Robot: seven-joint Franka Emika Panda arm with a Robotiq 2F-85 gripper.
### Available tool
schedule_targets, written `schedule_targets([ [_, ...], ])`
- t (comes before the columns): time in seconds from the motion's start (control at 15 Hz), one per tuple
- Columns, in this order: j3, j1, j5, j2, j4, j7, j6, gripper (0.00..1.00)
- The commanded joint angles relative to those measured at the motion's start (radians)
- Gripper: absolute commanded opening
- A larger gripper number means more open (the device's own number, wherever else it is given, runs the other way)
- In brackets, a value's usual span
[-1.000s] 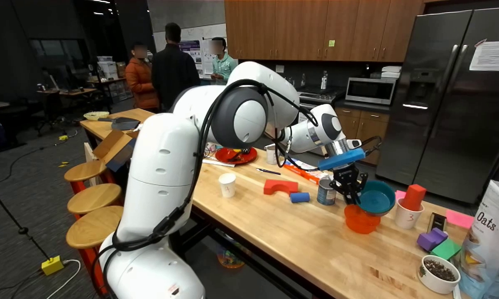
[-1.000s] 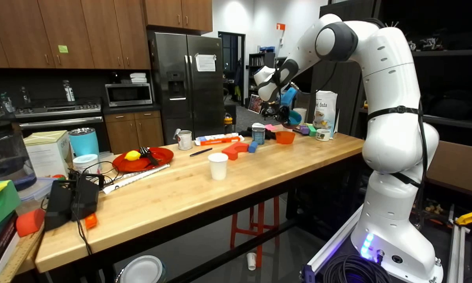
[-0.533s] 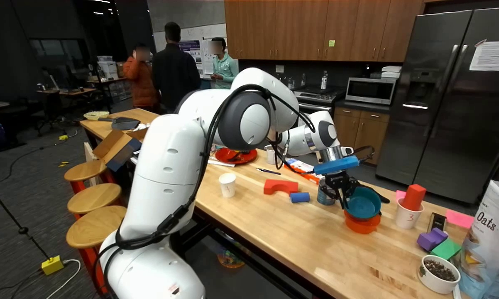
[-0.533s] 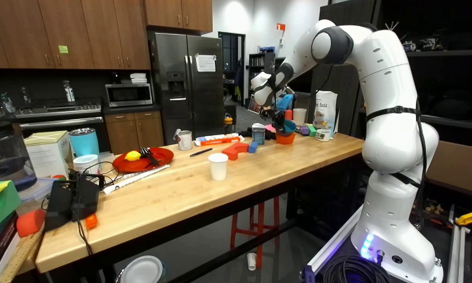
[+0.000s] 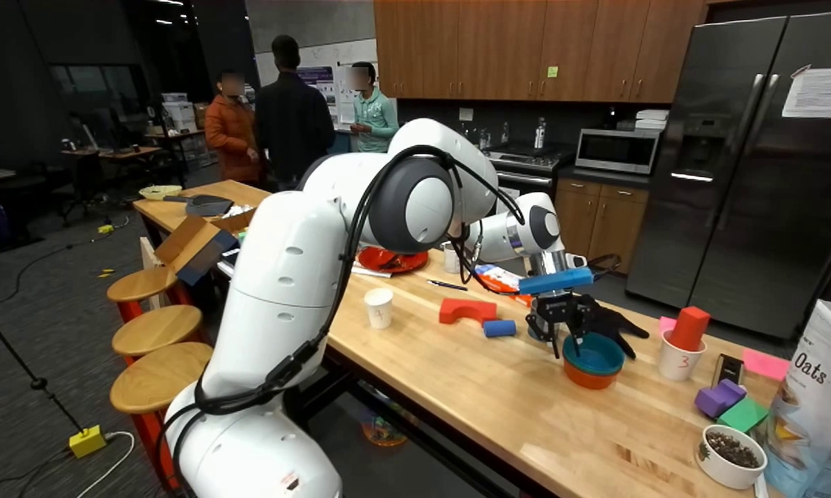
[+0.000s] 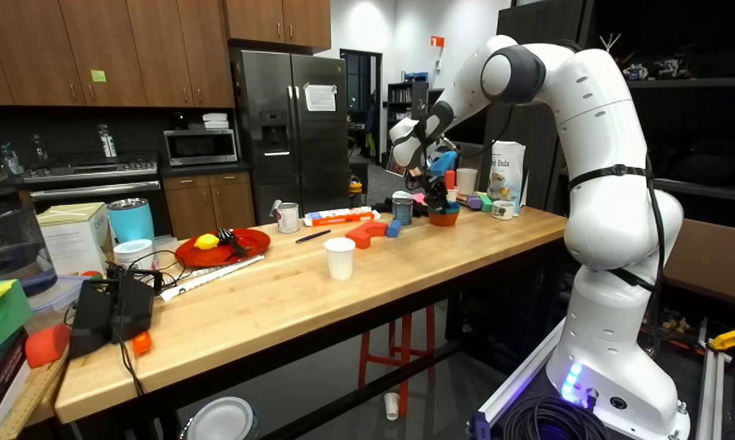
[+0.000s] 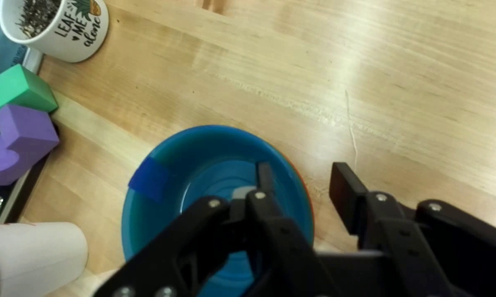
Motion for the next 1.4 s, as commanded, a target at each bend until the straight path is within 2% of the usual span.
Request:
schedule_targets([
  [0.0, 0.001, 0.002, 0.017, 0.001, 0.022, 0.009, -0.047, 0.73],
  [0.2, 0.002, -0.002, 0.024, 0.006, 0.027, 0.010, -0.057, 0.94],
  [0.27, 0.003, -0.003, 0.026, 0.010, 0.030, 0.009, -0.058, 0.98],
  [0.4, 0.007, -0.010, 0.041, 0.019, 0.034, -0.002, -0.047, 1.00],
  [0.93, 0.025, -0.029, 0.091, 0.047, 0.019, -0.068, 0.117, 1.00],
  [1.0, 0.026, -0.030, 0.098, 0.050, 0.019, -0.077, 0.126, 0.97],
  [1.07, 0.028, -0.031, 0.104, 0.054, 0.022, -0.086, 0.132, 0.87],
  [1.13, 0.030, -0.034, 0.114, 0.058, 0.024, -0.097, 0.135, 0.72],
  [1.2, 0.033, -0.035, 0.122, 0.060, 0.026, -0.107, 0.136, 0.70],
  [1.33, 0.037, -0.038, 0.138, 0.064, 0.031, -0.125, 0.135, 0.56],
])
